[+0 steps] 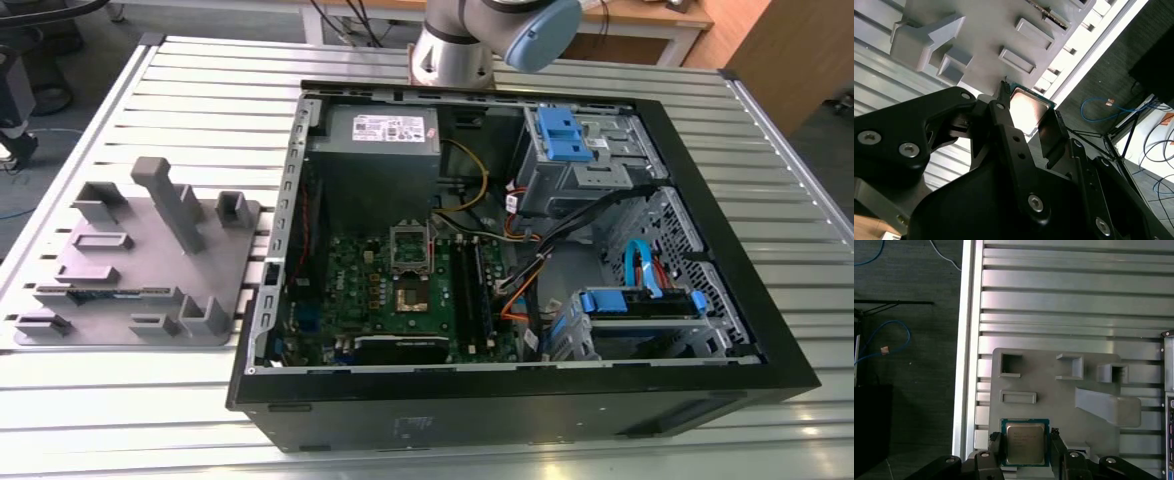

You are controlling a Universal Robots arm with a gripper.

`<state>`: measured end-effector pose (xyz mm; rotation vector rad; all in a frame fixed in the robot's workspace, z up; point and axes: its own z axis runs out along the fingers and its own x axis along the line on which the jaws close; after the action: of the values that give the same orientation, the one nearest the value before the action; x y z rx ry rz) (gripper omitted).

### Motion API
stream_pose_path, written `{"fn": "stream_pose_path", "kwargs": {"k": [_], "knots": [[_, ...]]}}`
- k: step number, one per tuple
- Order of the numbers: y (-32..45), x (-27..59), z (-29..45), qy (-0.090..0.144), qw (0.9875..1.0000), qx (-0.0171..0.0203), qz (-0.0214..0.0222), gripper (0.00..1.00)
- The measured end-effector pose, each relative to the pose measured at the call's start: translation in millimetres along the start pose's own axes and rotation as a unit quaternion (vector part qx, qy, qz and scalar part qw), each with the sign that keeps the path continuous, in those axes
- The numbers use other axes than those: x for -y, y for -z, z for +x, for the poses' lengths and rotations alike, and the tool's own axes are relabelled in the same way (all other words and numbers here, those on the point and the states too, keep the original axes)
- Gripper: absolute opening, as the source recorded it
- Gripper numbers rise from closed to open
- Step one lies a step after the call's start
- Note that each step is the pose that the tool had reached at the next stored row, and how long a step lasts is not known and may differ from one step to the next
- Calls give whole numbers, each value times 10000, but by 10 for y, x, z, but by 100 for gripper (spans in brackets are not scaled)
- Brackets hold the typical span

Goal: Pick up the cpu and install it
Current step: 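Pick up the cpu and move it towards the insertion slot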

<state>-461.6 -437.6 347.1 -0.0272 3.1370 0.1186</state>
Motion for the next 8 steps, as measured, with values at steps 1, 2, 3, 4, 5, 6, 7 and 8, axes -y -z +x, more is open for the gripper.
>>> {"fn": "stream_pose_path", "kwargs": {"k": [1,2,3,4,5,6,7,8], "knots": [[0,0,-2,0,10000,0,0,47],[1,0,-8,1,10000,0,0,47],[0,1,-15,1,10000,0,0,47],[0,1,-24,1,10000,0,0,47],[0,0,-39,0,10000,0,0,47],[0,1,-56,0,10000,0,0,47],[0,1,-76,0,10000,0,0,47],[0,2,-95,0,10000,0,0,47]]}}
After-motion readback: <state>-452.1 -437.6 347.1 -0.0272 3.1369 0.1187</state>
